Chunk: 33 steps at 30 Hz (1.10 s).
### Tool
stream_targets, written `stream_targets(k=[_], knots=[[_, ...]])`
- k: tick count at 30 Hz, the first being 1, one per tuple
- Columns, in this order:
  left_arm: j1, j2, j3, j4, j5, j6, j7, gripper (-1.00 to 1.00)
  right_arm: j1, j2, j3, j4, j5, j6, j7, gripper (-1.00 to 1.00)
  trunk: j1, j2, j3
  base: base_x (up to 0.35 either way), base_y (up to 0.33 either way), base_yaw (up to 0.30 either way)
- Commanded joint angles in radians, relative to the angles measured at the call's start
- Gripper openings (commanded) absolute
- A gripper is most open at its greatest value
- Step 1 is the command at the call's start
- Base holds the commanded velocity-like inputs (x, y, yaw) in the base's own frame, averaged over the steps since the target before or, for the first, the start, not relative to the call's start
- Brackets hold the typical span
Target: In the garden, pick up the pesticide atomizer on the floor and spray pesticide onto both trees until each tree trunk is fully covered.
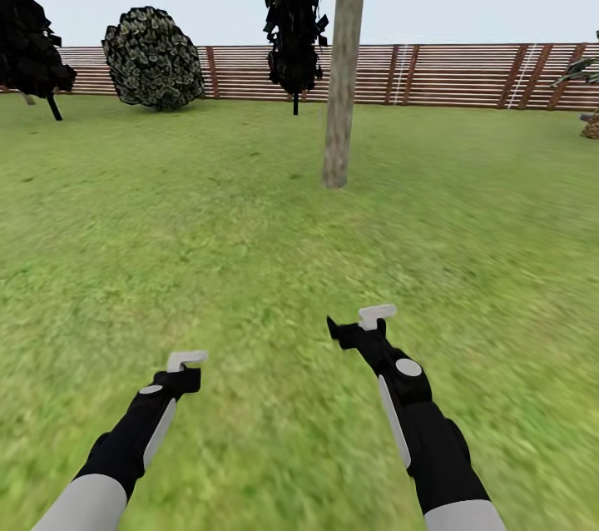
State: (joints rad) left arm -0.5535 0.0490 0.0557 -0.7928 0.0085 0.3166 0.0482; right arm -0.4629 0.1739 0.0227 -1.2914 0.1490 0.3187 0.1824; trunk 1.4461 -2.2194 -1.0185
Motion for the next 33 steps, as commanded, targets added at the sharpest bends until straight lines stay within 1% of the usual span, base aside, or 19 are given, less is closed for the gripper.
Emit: stream_targets(k=[1, 24, 33], knots=[[0.0, 0.0, 0.0, -0.002, 0.001, 0.006, 0.002, -1.0, 0.0, 0.001, -0.001, -0.002, 0.011, 0.005, 0.006, 1.0, 0.0, 0.0, -0.001, 0.338, 0.0, 0.0], [0.0, 0.001, -0.001, -0.004, 0.001, 0.01, 0.001, -1.0, 0.0, 0.001, 0.001, 0.001, 0.01, 0.005, 0.006, 1.0, 0.0, 0.0, -0.001, 0.338, 0.0, 0.0], [0.0, -0.016, -0.002, 0.005, 0.002, 0.011, -0.005, -1.0, 0.0, 0.001, 0.0, -0.002, 0.009, 0.004, 0.007, 1.0, 0.0, 0.0, -0.001, 0.338, 0.0, 0.0]])
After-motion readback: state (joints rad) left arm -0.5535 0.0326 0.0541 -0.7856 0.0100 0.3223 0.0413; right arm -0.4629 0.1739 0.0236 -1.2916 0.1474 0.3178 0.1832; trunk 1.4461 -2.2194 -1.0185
